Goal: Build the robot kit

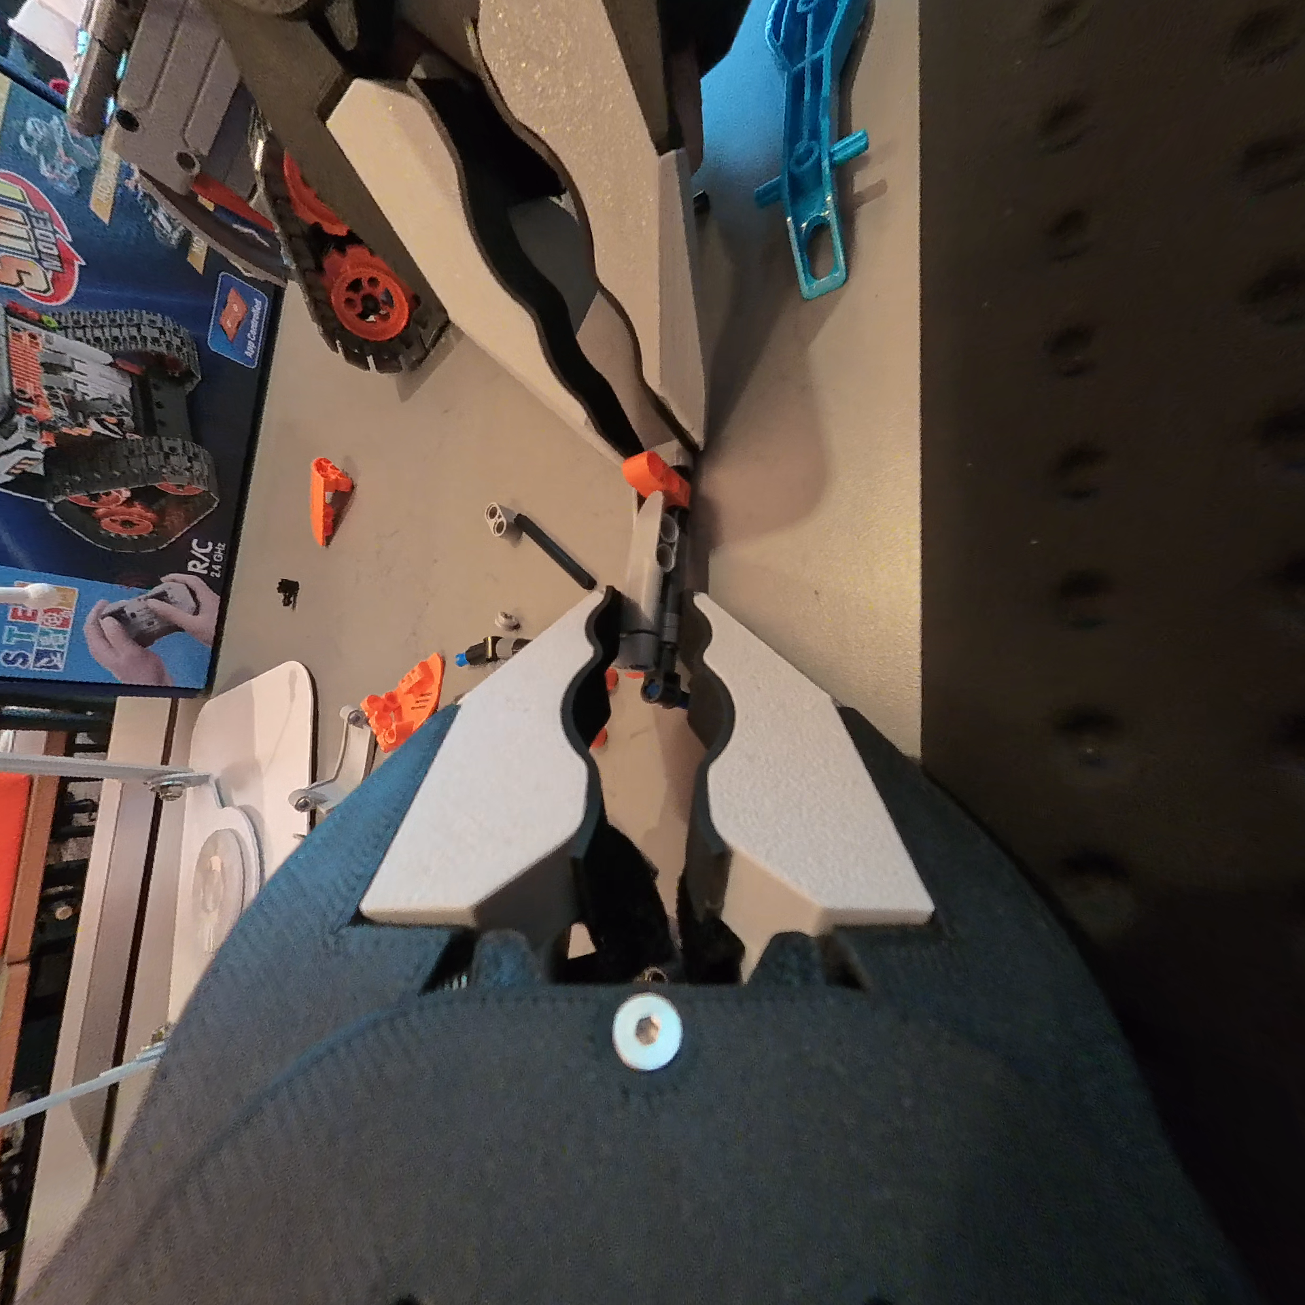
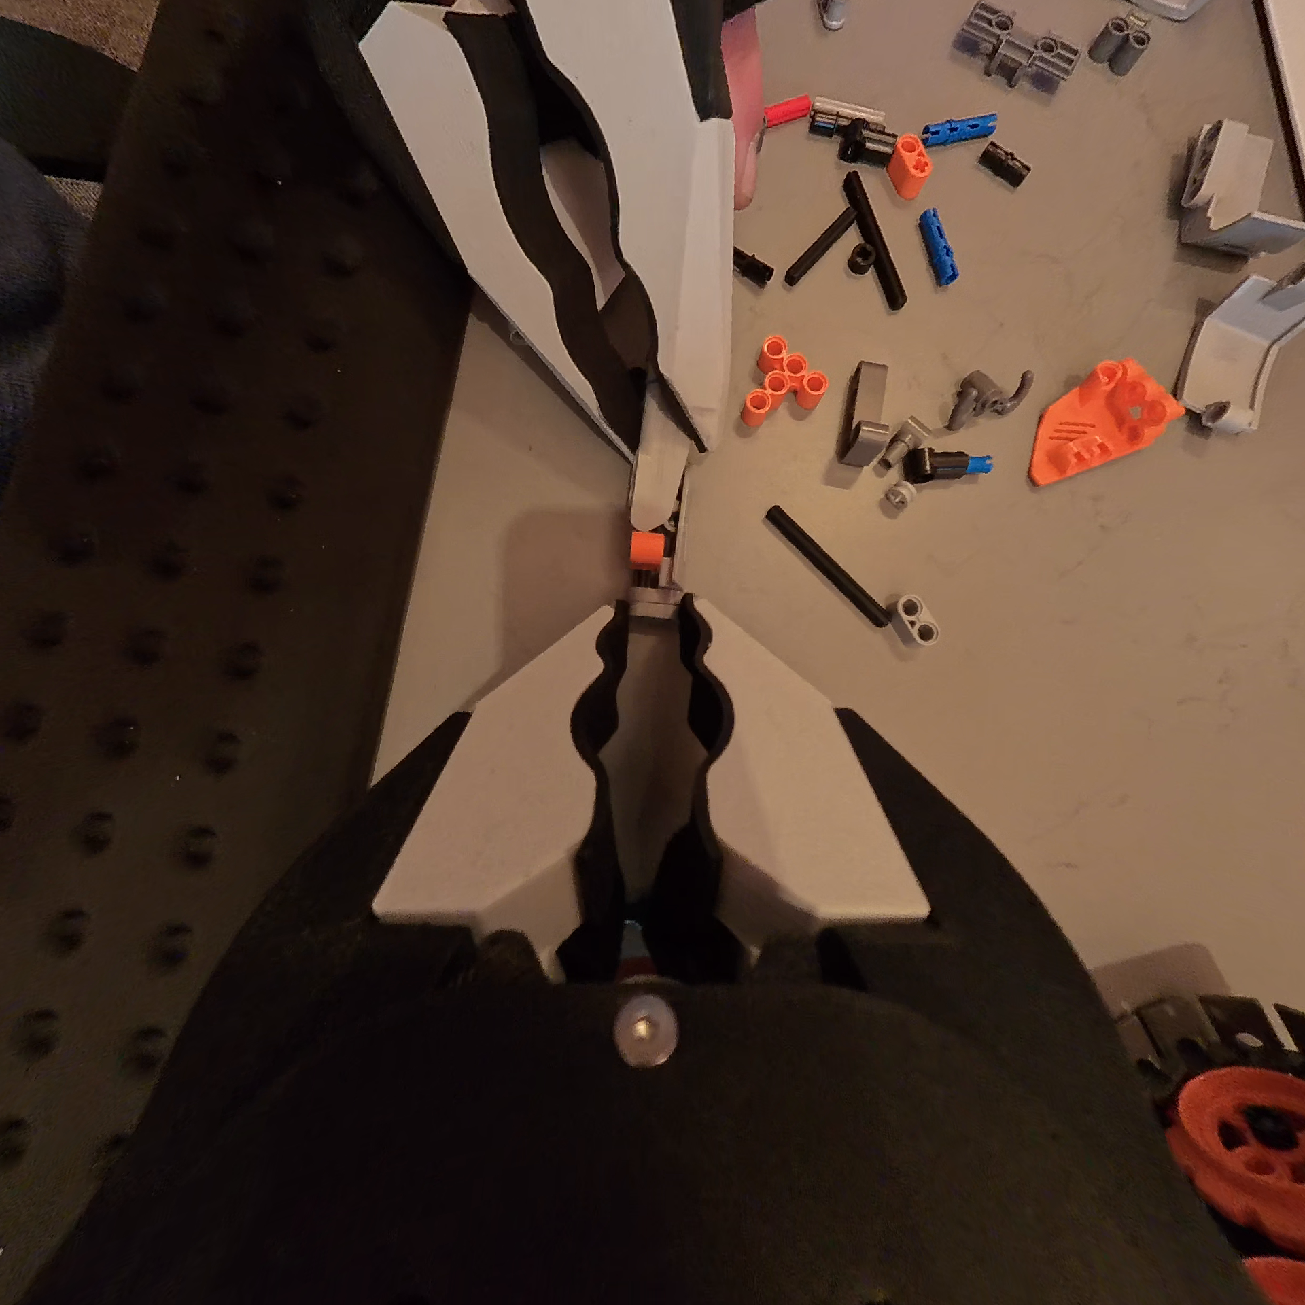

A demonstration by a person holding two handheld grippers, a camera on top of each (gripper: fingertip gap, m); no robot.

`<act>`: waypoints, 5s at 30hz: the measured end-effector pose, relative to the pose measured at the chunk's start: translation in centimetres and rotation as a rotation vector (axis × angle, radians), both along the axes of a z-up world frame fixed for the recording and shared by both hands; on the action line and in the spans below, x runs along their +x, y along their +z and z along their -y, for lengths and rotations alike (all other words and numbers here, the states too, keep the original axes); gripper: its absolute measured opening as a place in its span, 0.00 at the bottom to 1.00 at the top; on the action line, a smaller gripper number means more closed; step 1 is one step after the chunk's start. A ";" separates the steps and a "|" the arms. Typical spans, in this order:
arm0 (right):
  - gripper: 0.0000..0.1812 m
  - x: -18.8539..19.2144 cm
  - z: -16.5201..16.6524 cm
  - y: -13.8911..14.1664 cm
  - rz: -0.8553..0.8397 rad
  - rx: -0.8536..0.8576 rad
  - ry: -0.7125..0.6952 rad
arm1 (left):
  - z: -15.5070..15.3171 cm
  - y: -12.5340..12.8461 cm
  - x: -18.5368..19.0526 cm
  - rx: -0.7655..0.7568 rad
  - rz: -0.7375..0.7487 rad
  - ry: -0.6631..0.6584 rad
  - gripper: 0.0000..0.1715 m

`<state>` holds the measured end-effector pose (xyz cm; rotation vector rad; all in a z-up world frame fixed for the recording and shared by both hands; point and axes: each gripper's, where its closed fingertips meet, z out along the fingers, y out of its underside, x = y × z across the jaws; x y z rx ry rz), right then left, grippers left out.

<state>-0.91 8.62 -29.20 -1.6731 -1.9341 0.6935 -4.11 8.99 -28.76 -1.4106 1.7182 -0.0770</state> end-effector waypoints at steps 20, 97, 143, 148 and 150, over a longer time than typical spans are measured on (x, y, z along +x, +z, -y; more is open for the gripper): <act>0.06 -0.2 -0.3 -0.1 -0.104 -0.003 -0.078 | -0.1 -0.2 -0.2 -0.184 0.100 0.095 0.09; 0.13 -0.7 -4.7 10.5 -0.360 0.780 -0.127 | -3.5 10.1 0.2 0.404 0.317 0.158 0.09; 0.13 3.5 -6.1 9.7 -0.289 0.572 -0.165 | -3.3 5.2 3.0 0.012 0.252 0.137 0.08; 0.12 4.2 -6.5 9.5 -0.285 0.540 -0.183 | -2.5 2.5 3.7 -0.145 0.146 0.131 0.08; 0.12 4.3 -6.5 9.2 -0.275 0.536 -0.182 | -2.4 2.2 3.8 -0.206 0.143 0.144 0.08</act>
